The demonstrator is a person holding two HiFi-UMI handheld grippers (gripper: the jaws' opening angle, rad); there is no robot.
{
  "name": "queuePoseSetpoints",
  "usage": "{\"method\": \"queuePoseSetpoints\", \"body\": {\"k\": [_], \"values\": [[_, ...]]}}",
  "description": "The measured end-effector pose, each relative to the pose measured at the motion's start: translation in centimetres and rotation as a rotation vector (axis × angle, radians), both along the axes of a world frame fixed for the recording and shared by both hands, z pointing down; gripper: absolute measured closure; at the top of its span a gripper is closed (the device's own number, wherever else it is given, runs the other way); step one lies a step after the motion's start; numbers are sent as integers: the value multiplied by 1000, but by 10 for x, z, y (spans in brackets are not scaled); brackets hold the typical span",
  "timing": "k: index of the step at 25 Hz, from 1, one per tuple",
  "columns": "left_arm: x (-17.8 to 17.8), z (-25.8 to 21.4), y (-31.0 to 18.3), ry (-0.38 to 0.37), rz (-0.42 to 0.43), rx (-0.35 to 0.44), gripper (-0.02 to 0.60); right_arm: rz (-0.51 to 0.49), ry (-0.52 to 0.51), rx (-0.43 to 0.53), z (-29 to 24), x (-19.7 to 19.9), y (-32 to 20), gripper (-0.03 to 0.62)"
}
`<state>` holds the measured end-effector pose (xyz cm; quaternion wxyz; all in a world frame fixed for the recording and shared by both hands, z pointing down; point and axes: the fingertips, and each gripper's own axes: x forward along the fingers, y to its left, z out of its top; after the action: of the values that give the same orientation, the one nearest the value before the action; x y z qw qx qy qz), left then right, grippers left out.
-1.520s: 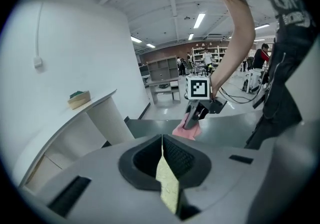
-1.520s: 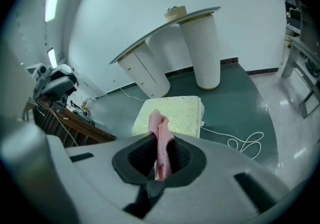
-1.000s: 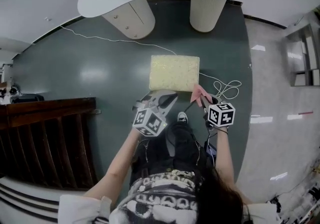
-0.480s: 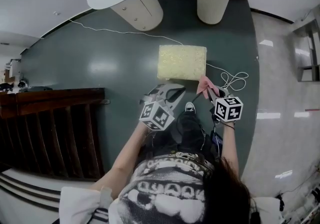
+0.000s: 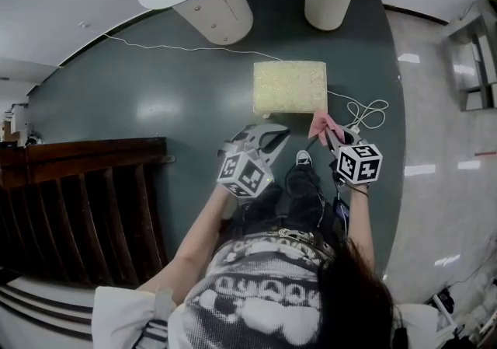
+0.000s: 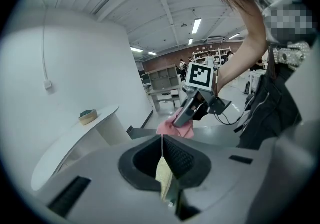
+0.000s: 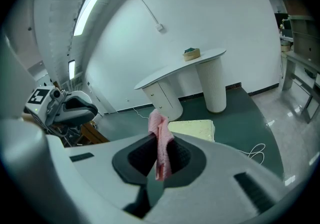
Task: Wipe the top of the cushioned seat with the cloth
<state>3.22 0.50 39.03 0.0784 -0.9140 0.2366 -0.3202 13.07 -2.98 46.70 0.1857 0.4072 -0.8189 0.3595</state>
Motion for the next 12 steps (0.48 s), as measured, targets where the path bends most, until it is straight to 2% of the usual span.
{"method": "queuePoseSetpoints", "body": {"k": [8, 12], "values": [[-38, -16, 63, -15, 77, 58, 574, 58, -20, 43, -28, -41, 57, 579], [-63, -19, 95, -5, 71, 80, 574, 61, -16, 74, -39, -65, 86, 579]]}}
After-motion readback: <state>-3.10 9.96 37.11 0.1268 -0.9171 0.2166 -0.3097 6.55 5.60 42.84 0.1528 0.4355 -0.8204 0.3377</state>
